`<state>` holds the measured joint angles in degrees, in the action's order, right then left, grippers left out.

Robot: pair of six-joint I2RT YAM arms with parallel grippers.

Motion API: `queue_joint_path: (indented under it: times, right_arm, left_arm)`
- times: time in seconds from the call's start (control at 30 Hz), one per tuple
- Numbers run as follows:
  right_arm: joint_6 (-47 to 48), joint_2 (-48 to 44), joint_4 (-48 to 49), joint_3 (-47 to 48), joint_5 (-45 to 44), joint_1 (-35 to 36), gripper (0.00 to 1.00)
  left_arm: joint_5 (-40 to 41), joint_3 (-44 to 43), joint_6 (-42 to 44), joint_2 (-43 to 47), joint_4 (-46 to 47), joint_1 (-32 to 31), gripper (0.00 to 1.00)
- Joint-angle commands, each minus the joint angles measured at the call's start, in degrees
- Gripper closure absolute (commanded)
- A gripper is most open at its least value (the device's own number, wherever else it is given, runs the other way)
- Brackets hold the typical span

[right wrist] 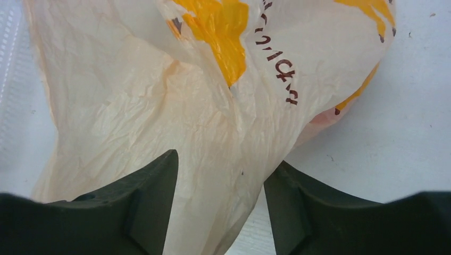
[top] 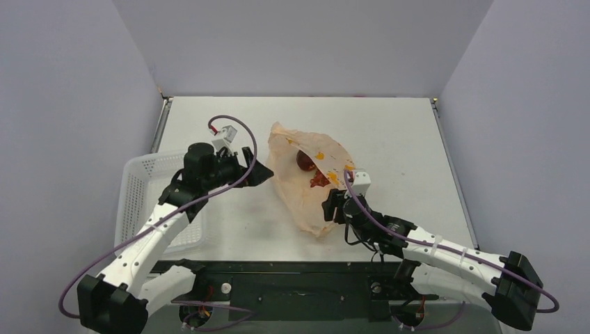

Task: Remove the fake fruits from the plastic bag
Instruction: Adjust the plastic bag at the center of the board.

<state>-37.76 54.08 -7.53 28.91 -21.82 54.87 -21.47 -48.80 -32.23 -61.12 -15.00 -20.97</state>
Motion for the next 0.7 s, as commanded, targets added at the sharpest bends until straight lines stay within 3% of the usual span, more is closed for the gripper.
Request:
queue_joint_path:
  times: [0.0, 0.13, 0.23, 0.4, 0.47, 0.57, 0.67]
  right_arm:
    - [2.3, -3.5, -3.7, 3.0, -1.5, 1.1, 0.41]
    - [-1.5, -4.3, -4.2, 2.2, -0.7, 2.5, 0.34]
    - [-3.8, -4.1, -0.8, -1.0, 1.1, 4.8, 0.31]
    - [-6.0, 0.8, 6.4, -4.5, 1.2, 7.6, 0.34]
    - [-6.2, 3.2, 9.5, -5.4, 0.9, 8.0, 0.39]
    - [-6.0, 6.9, 12.2, -6.2, 1.8, 8.5, 0.64]
    - [-6.3, 9.7, 14.6, -7.3, 2.7, 9.8, 0.83]
  left_arm:
    - [-6.8, 2.9, -6.6, 5.0, 7.5, -2.5, 0.15]
    - [-2.5, -1.1, -6.3, 0.8, 9.7, -9.5, 0.15]
    - [1.1, -6.3, -5.5, -7.4, 12.7, -14.6, 0.16]
    - [1.5, -14.1, -5.9, -20.8, 17.4, -15.3, 0.2]
    - [1.3, -18.0, -6.0, -26.2, 18.5, -14.3, 0.2]
    - [-2.1, -27.0, -8.2, -34.9, 18.8, -12.8, 0.25]
    - [0.7, -35.3, -6.7, -41.3, 18.0, -11.7, 0.31]
